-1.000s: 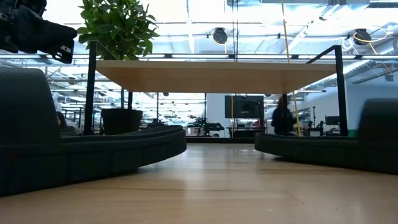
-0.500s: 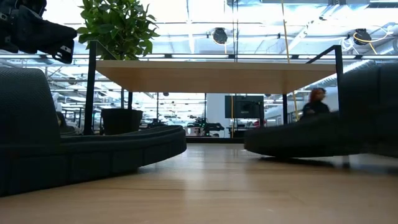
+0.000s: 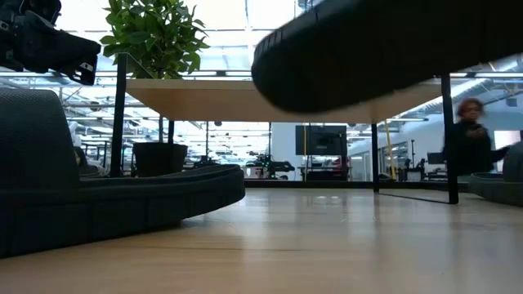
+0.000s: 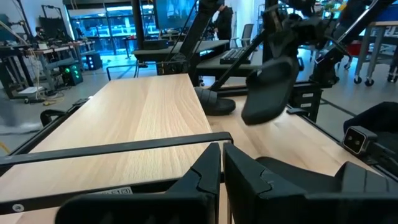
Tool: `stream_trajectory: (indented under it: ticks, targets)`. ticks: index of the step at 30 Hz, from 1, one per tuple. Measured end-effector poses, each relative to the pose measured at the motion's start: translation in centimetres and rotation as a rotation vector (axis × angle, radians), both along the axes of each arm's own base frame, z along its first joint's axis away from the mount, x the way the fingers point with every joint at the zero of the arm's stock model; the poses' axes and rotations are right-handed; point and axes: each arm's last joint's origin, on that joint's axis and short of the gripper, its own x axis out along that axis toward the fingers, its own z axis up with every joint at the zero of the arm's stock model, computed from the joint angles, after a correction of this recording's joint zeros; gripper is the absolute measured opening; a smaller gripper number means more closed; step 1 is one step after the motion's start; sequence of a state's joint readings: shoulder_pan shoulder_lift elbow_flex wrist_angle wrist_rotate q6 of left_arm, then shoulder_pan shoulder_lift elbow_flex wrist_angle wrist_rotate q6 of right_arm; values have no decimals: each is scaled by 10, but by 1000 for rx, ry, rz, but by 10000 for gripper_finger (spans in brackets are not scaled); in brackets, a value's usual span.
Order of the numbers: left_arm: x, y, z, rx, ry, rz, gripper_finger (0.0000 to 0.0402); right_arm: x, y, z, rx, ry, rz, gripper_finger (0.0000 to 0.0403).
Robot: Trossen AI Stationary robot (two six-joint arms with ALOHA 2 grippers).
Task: Pick and place slides into the shelf
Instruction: Put the black slide on the shelf
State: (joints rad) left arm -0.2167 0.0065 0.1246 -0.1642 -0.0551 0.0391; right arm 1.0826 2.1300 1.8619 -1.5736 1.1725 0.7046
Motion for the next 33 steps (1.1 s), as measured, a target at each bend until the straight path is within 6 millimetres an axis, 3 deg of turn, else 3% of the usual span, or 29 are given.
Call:
stream_trajectory:
  ticks: [8,22,28,33]
  targets:
    - [0,0,0,0,-3,0,26,27,-20,30,-38,-91,-22,0]
    - [0,0,0,8,-4,-1,26,90,-107,71,-14,-266,-285,0]
    - [0,0,0,10,-4,-1,26,104,-142,78,30,-211,-405,0]
    - [0,0,0,14,-5,-1,26,111,-156,78,10,-134,-435,0]
